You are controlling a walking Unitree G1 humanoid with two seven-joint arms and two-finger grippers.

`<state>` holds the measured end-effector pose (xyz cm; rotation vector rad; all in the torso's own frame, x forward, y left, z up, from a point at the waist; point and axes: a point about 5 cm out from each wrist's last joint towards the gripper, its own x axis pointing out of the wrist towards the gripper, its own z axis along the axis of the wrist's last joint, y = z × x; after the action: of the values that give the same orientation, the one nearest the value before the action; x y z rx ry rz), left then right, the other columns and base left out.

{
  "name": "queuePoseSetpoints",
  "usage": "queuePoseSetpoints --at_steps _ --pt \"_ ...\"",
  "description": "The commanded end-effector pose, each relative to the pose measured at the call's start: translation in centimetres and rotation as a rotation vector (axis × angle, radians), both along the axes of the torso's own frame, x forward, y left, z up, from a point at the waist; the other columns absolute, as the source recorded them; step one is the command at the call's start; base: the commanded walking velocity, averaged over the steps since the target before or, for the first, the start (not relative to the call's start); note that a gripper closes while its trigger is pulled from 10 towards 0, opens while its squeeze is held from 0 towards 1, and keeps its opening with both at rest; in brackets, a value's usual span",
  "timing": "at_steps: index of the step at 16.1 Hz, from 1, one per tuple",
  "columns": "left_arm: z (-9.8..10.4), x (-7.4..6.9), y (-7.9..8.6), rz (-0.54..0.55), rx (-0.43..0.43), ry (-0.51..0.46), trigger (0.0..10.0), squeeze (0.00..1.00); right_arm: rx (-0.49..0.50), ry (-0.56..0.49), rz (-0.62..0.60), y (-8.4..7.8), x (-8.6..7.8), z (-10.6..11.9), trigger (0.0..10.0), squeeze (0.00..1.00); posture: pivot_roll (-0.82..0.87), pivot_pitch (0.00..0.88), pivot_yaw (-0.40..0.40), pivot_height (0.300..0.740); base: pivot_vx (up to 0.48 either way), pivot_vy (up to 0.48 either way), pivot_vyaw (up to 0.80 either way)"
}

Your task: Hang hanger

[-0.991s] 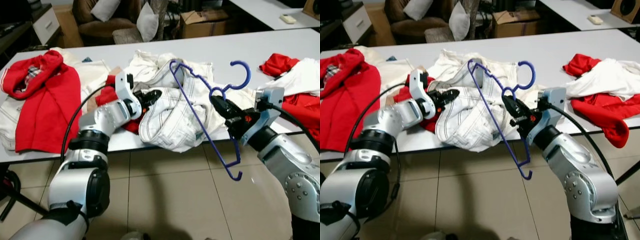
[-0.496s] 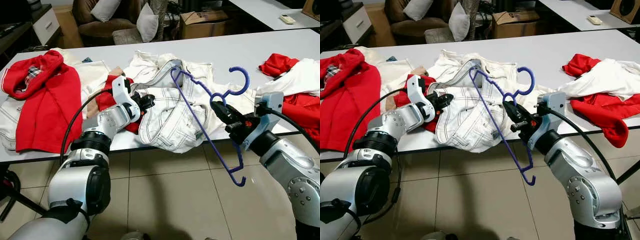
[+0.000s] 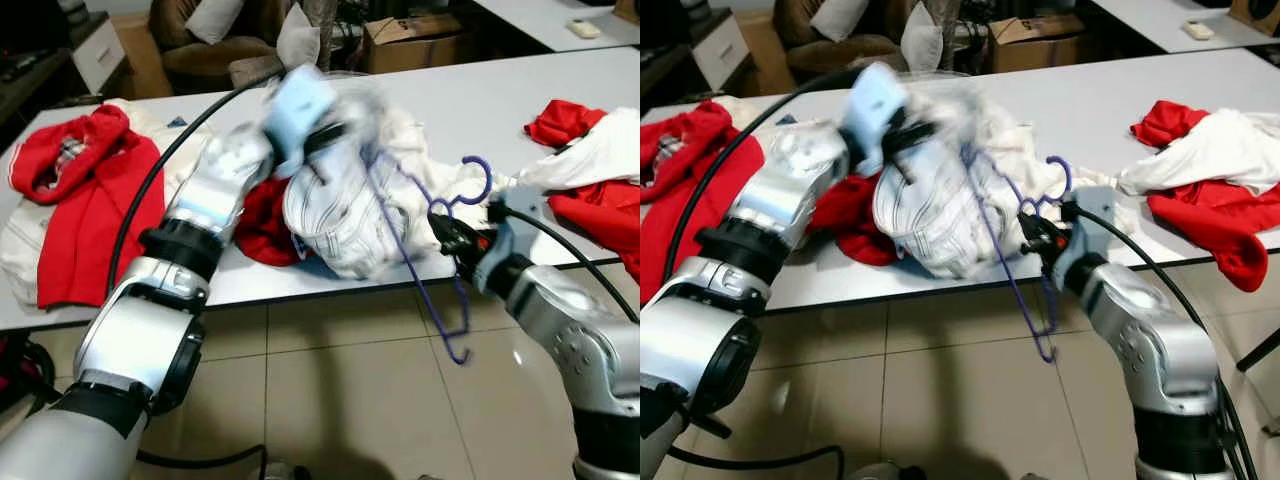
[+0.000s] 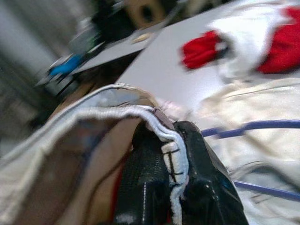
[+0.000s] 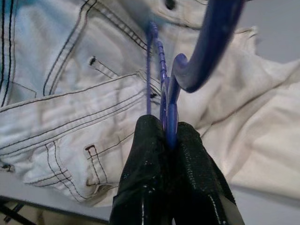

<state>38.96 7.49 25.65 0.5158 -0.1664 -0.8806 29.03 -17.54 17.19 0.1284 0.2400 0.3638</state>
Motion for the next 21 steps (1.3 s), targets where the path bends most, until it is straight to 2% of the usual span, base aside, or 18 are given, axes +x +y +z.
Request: queuePoseSetpoints --at_steps 1,2,3,5,7,10,11,12,13,14,15,16,17,18,19,20,21 --pt "-0.5 -0.9 -1.0 -0.105 0.117 -0.004 0.0 0.0 -0.031 -0.022 0.025 -0.1 0.5 0.6 10.0 0.0 -0.14 0.0 0.163 0.74 0.0 0.0 0.0" --pt "-0.5 -0.9 -1.0 -0.105 0.117 -0.004 0.0 0.0 -0.031 -0.022 0.025 -0.1 0.5 0.6 10.0 0.0 -0.14 0.0 0.163 0.74 0.0 0.0 0.0" --pt "-1.9 -1.3 -0.9 -0.12 0.205 -0.015 0.0 0.0 -0.035 -0.037 0.081 -0.1 0.6 1.4 10.0 0.0 -0.14 0.0 0.156 0.74 0.0 0.0 0.0" --pt "-2.4 -1.7 -0.7 -0.137 0.261 -0.052 0.0 0.0 -0.068 -0.017 0.089 -0.5 1.0 1.4 10.0 0.0 -0.13 0.0 0.141 0.74 0.0 0.0 0.0" --pt "-2.7 -2.2 -0.6 -0.164 0.306 -0.053 0.0 0.0 -0.083 0.007 0.044 -1.1 1.7 1.2 10.0 0.0 -0.13 0.0 0.136 0.74 0.0 0.0 0.0" --pt "-3.4 -2.3 0.2 -0.128 0.322 -0.012 0.0 0.0 -0.098 0.038 -0.075 -2.8 2.7 1.1 10.0 0.0 -0.12 0.0 0.119 0.74 0.0 0.0 0.0" --pt "-3.5 -1.6 1.2 -0.042 0.317 0.004 0.0 0.0 -0.128 0.051 -0.205 -5.2 3.2 1.1 10.0 0.0 -0.11 0.0 0.116 0.74 0.0 0.0 0.0" --pt "-3.5 -1.2 1.8 0.003 0.317 0.01 0.0 0.0 -0.142 0.051 -0.265 -6.3 3.4 1.3 10.0 0.0 -0.11 0.0 0.116 0.74 0.0 0.0 0.0" --pt "-3.6 -0.3 3.5 0.13 0.35 0.024 0.0 0.0 -0.173 -0.006 -0.355 -8.3 3.4 2.6 10.0 0.0 -0.11 0.0 0.117 0.74 0.0 0.0 0.0" --pt "-3.8 -0.1 4.1 0.168 0.362 0.033 0.0 0.0 -0.173 -0.036 -0.364 -8.6 3.4 3.2 10.0 0.0 -0.11 0.0 0.117 0.74 0.0 0.0 0.0" --pt "-4.4 0.4 5.4 0.273 0.38 0.077 0.0 0.0 -0.157 -0.113 -0.355 -8.7 3.1 4.9 10.0 0.0 -0.11 0.0 0.119 0.74 0.0 0.0 0.0" --pt "-4.8 0.6 6.1 0.325 0.388 0.096 0.0 0.0 -0.143 -0.138 -0.351 -8.7 3.0 5.6 10.0 0.0 -0.11 0.0 0.123 0.74 0.0 0.0 0.0" --pt "-6.0 1.0 7.4 0.427 0.435 0.125 0.0 0.0 -0.113 -0.185 -0.356 -8.7 2.6 6.8 10.0 0.0 -0.12 0.0 0.126 0.74 0.0 0.0 0.0" --pt "-6.5 1.1 7.9 0.468 0.448 0.132 0.0 0.0 -0.1 -0.199 -0.364 -8.7 2.4 7.2 10.0 0.0 -0.12 0.0 0.133 0.74 0.0 0.0 0.0" --pt "-6.7 1.2 8.2 0.506 0.437 0.129 0.0 0.0 -0.097 -0.213 -0.377 -8.8 2.2 7.5 10.0 0.0 -0.12 0.0 0.133 0.74 0.0 0.0 0.0" --pt "-6.3 1.4 8.0 0.529 0.387 0.098 0.0 0.0 -0.082 -0.218 -0.372 -8.7 2.1 7.5 10.0 0.0 -0.12 0.0 0.133 0.74 0.0 0.0 0.0" --pt "-5.2 1.7 7.3 0.542 0.283 0.046 0.0 0.0 -0.069 -0.209 -0.338 -8.2 1.7 6.9 10.0 0.0 -0.13 0.0 0.142 0.74 0.0 0.0 0.0"
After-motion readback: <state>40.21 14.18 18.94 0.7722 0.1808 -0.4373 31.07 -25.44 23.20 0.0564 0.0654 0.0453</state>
